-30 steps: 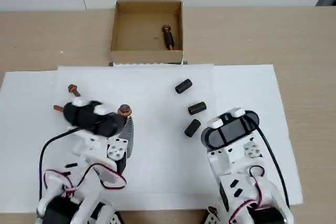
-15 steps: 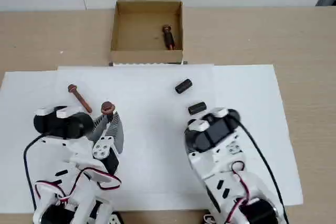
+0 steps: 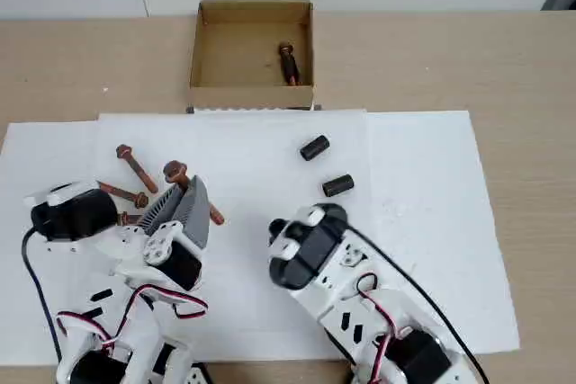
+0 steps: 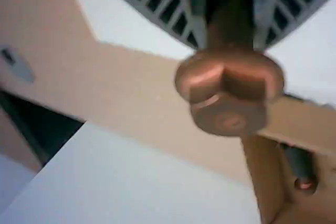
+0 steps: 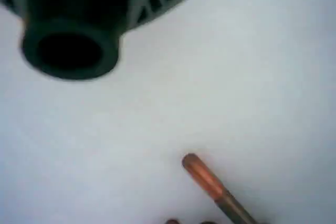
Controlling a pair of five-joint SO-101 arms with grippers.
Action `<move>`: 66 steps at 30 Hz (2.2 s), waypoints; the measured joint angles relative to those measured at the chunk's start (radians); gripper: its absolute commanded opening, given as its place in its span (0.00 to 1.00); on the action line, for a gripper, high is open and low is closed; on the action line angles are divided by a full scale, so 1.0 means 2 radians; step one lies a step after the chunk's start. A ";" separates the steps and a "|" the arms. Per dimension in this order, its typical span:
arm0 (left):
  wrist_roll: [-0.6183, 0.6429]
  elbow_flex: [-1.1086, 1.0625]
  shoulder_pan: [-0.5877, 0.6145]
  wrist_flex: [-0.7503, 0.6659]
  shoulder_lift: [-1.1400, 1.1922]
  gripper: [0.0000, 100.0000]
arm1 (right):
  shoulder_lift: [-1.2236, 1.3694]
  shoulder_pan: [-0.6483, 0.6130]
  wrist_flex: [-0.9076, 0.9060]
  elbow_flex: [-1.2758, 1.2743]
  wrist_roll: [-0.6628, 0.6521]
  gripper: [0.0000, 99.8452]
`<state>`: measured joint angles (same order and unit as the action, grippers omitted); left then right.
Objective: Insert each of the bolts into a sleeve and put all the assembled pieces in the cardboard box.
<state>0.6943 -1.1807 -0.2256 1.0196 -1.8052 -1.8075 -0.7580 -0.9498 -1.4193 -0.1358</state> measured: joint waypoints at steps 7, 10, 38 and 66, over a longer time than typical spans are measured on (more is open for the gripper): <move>0.028 0.000 -0.012 -0.018 0.000 0.00 | 0.000 -0.013 0.014 -0.009 -0.018 0.00; 0.034 0.000 -0.039 -0.018 0.000 0.00 | 0.000 -0.029 0.015 -0.009 -0.018 0.00; 0.034 -0.038 -0.103 -0.057 -0.001 0.00 | 0.000 -0.043 0.057 -0.009 -0.018 0.00; -0.002 -0.064 -0.163 0.004 -0.002 0.00 | 0.002 -0.018 0.056 -0.010 -0.021 0.00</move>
<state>0.6912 -1.3096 -0.5524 1.0273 -1.8082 -1.8044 -0.7933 -0.8378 -1.4392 -0.1772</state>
